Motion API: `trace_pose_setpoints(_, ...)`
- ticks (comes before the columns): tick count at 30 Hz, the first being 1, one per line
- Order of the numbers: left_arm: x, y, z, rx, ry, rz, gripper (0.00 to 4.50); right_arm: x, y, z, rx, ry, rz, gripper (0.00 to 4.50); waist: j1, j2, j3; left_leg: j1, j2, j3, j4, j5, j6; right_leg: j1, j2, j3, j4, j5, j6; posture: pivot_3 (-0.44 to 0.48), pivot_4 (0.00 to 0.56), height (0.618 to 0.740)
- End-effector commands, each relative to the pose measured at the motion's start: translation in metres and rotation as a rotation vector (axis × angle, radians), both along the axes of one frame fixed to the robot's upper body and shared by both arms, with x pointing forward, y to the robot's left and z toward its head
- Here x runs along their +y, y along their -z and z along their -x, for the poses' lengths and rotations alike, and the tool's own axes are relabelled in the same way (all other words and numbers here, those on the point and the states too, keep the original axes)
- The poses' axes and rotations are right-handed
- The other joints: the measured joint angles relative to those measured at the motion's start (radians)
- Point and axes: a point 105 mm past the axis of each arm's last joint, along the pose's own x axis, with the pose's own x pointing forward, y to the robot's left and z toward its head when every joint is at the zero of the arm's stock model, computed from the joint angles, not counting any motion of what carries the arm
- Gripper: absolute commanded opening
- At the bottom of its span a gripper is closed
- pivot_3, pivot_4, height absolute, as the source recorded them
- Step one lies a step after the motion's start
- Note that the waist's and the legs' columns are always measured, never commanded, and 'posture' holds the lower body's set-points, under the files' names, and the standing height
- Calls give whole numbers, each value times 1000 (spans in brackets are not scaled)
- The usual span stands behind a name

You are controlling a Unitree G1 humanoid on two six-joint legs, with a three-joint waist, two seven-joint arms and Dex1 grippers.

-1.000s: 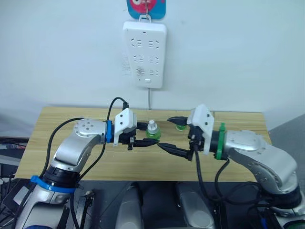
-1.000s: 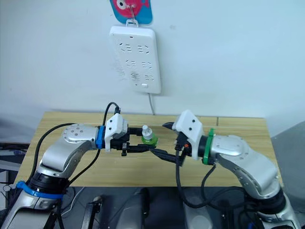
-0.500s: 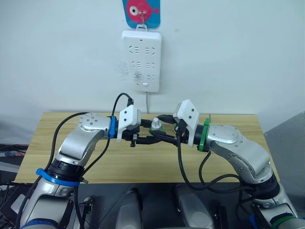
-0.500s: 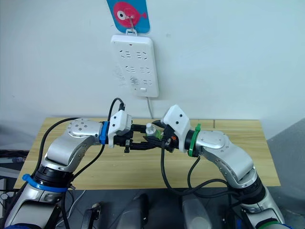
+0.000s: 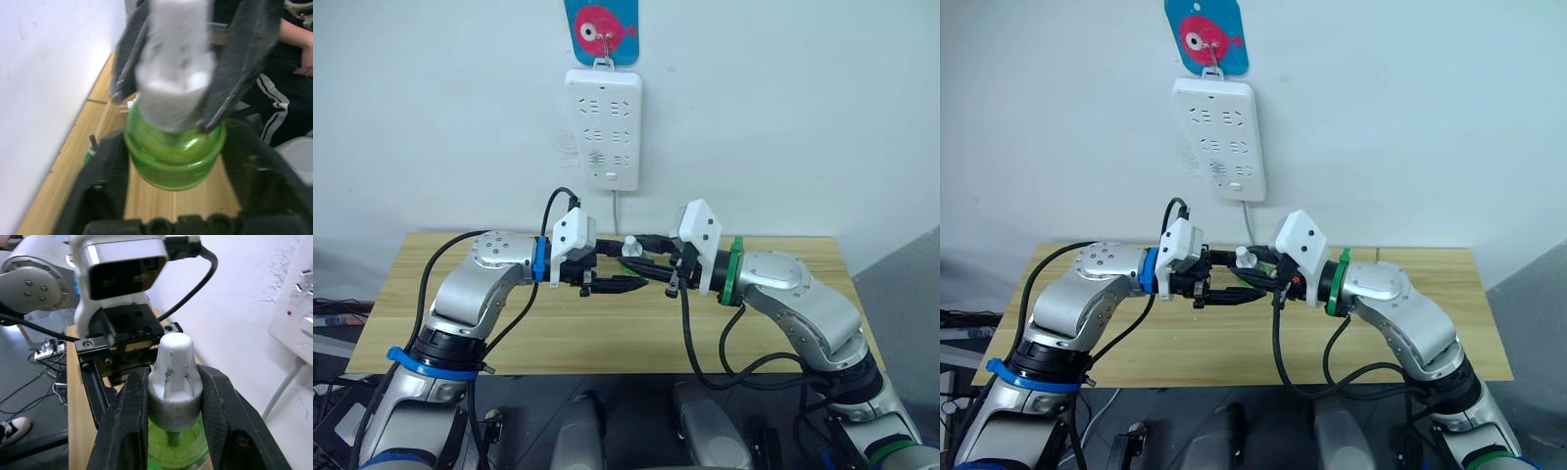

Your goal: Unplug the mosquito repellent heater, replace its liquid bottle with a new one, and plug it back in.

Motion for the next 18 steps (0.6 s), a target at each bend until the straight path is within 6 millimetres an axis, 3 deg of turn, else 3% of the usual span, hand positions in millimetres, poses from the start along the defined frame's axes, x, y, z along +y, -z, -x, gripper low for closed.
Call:
trace_pose_setpoints(1,-1,-13,2,-18,26,39,3925,0,-14,4,-63,-35,-30,1063,0,0,-4,0,0,0,0,0,0,0,0,0,0,0,0,-173,131,723)
trace_pose_setpoints(9,-8,-20,9,16,59,118,3925,0,-15,6,-63,-56,-37,1063,0,1,-22,0,0,-2,0,2,-1,1,0,-2,2,1,-1,-171,130,723)
trace_pose_setpoints(12,-9,-13,13,21,87,87,3327,0,-15,7,-62,-61,-40,1063,-1,0,-25,1,0,-2,0,2,-1,2,0,-2,2,1,-1,-172,130,723)
trace_pose_setpoints(15,-8,-9,16,33,100,68,2416,0,-16,8,-57,-65,-48,1063,-1,0,-27,2,0,-2,0,2,0,2,0,-2,2,1,-1,-174,132,723)
trace_pose_setpoints(18,-6,-4,17,30,106,46,2391,0,-16,9,-54,-72,-52,1063,-1,0,-29,2,0,-2,0,2,0,2,0,-2,2,1,-1,-171,133,723)
